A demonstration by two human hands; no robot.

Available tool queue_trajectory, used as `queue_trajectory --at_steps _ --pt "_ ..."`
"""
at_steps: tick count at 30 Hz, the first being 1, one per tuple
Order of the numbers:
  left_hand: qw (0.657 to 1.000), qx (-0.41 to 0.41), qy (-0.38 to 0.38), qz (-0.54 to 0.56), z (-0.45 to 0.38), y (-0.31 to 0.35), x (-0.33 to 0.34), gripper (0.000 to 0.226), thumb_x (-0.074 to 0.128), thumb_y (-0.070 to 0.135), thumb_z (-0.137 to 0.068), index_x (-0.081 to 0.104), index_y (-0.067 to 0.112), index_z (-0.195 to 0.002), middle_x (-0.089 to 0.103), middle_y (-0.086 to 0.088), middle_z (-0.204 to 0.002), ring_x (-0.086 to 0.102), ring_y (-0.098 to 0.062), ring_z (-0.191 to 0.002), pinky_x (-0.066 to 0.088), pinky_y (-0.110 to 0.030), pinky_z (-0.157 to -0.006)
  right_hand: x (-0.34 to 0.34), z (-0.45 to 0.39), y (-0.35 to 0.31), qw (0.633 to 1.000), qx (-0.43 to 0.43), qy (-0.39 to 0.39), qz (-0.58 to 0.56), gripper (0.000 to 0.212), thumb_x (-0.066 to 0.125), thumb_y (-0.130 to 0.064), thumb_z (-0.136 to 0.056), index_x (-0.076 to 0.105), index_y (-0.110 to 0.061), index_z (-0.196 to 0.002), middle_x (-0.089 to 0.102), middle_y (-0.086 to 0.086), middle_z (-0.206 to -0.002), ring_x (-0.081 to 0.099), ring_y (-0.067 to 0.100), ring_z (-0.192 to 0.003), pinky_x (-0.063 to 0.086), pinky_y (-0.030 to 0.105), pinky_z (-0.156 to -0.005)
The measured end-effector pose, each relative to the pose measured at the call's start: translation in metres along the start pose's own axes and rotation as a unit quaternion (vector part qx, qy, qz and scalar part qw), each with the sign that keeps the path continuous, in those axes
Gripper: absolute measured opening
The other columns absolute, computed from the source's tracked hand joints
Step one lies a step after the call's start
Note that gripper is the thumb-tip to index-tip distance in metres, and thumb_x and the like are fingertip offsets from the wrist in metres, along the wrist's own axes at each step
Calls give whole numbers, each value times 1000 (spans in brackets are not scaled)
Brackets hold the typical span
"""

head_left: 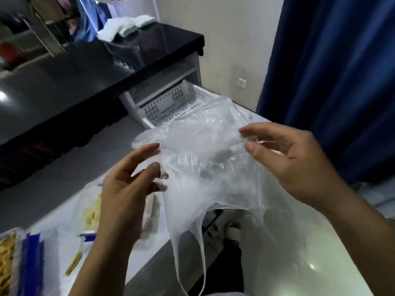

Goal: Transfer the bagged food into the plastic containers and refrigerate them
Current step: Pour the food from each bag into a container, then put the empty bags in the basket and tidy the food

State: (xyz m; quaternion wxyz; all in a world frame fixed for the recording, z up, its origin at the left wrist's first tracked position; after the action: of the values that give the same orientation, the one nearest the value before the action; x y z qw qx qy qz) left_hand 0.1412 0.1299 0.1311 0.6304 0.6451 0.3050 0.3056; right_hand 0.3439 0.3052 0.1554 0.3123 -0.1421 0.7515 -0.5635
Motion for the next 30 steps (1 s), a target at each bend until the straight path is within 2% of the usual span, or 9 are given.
queue_trajectory --at_steps 6,11,14,16,17,20,23,27,30 --pt "1000 -19 -13 15 -110 -3 41 29 58 -3 -94 73 17 -109 74 -3 -99 68 -16 -68 58 -30 -56 -13 -130 6 995 18 -36 90 25 69 -30 -92 72 -25 -116 71 -16 -108 64 2 -105 52 35 -99" --pt "980 -85 -58 -169 -178 -42 46 21 64 13 -96 74 27 -106 76 0 -91 65 -7 -65 55 -28 -59 12 -236 54 959 89 -116 242 34 62 -42 -93 70 -21 -118 69 -9 -114 63 11 -105 51 35 -95" --pt "867 -102 -198 -446 -198 -77 54 9 63 37 -93 73 39 -93 73 18 -83 64 1 -69 56 -32 -73 43 -250 101 909 111 -189 354 44 57 -52 -92 65 -22 -125 68 -7 -119 56 17 -111 46 38 -98" --pt "789 -144 -305 -514 -198 -95 62 15 60 46 -93 73 39 -93 72 23 -80 64 1 -74 56 -32 -79 63 -241 130 855 102 -259 437 48 52 -57 -93 64 -24 -126 65 -5 -123 49 22 -118 39 40 -101" --pt "780 -167 -333 -503 -198 -97 65 17 60 46 -94 74 38 -94 72 23 -77 65 2 -73 56 -31 -78 70 -236 141 826 99 -291 473 49 49 -58 -93 64 -24 -125 63 -3 -125 46 24 -120 36 42 -100" --pt "830 -170 -295 -442 -219 -84 66 16 63 41 -94 76 34 -88 71 19 -71 64 1 -65 52 -27 -67 75 -234 155 788 75 -308 529 48 47 -56 -95 58 -25 -130 50 -1 -137 35 26 -128 30 42 -106" --pt "885 -101 -164 -425 -259 -70 65 10 68 38 -91 74 34 -98 72 15 -85 66 -6 -78 55 -32 -75 80 -246 140 845 9 -266 463 52 51 -52 -95 48 -30 -142 30 0 -155 19 26 -141 16 42 -115" --pt "840 -127 -236 -472 -298 -112 91 66 77 40 -83 47 34 -142 54 0 -139 57 -19 -118 48 -38 -100 112 -241 145 824 -17 -377 423 73 48 -64 -92 22 -38 -155 3 -1 -167 -4 22 -153 -1 43 -122" --pt "783 -160 -299 -521 -308 -145 104 72 80 38 -81 44 32 -143 52 -3 -138 59 -22 -112 51 -38 -95 124 -227 178 763 27 -466 447 85 46 -68 -91 3 -38 -157 -13 -2 -167 -19 20 -151 -7 46 -123"
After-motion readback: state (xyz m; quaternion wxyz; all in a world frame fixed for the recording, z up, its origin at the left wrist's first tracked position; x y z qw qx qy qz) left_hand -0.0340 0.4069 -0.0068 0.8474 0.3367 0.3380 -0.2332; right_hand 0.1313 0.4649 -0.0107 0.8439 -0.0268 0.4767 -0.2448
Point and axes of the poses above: each hand's wrist, its own z-axis away from the middle knuckle, its own x-axis out of the palm, y = z × x, the point moved 6 cm from there along -z, towards the middle knuckle
